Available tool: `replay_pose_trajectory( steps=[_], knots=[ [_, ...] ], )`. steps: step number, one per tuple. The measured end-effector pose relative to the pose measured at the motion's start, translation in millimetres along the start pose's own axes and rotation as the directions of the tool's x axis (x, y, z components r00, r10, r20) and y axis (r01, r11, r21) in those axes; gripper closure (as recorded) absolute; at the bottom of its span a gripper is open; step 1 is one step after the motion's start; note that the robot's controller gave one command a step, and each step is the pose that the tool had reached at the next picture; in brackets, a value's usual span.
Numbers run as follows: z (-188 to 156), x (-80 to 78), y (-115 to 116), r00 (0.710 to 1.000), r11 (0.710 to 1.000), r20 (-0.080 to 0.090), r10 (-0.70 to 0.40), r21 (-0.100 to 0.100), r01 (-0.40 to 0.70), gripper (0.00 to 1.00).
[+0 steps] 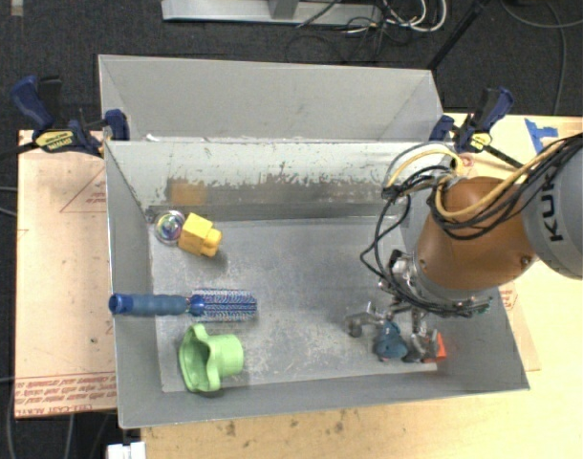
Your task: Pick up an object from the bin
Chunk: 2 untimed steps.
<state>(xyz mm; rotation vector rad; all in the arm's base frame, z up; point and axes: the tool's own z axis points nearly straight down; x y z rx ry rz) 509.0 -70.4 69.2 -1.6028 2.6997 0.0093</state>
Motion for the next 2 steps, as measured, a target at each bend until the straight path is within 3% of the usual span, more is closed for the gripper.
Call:
replay_pose_trajectory(
  steps=[1, 2],
  knots=[
    [-3.0, 17.0, -22.7, 0.999, 0.999, 0.013, -0.039, -0.005, 0.039, 0.00],
    [-2.8, 19.5, -24.5, 0.999, 0.999, 0.009, -0.041, 0.000, 0.041, 1.00]
  ],
)
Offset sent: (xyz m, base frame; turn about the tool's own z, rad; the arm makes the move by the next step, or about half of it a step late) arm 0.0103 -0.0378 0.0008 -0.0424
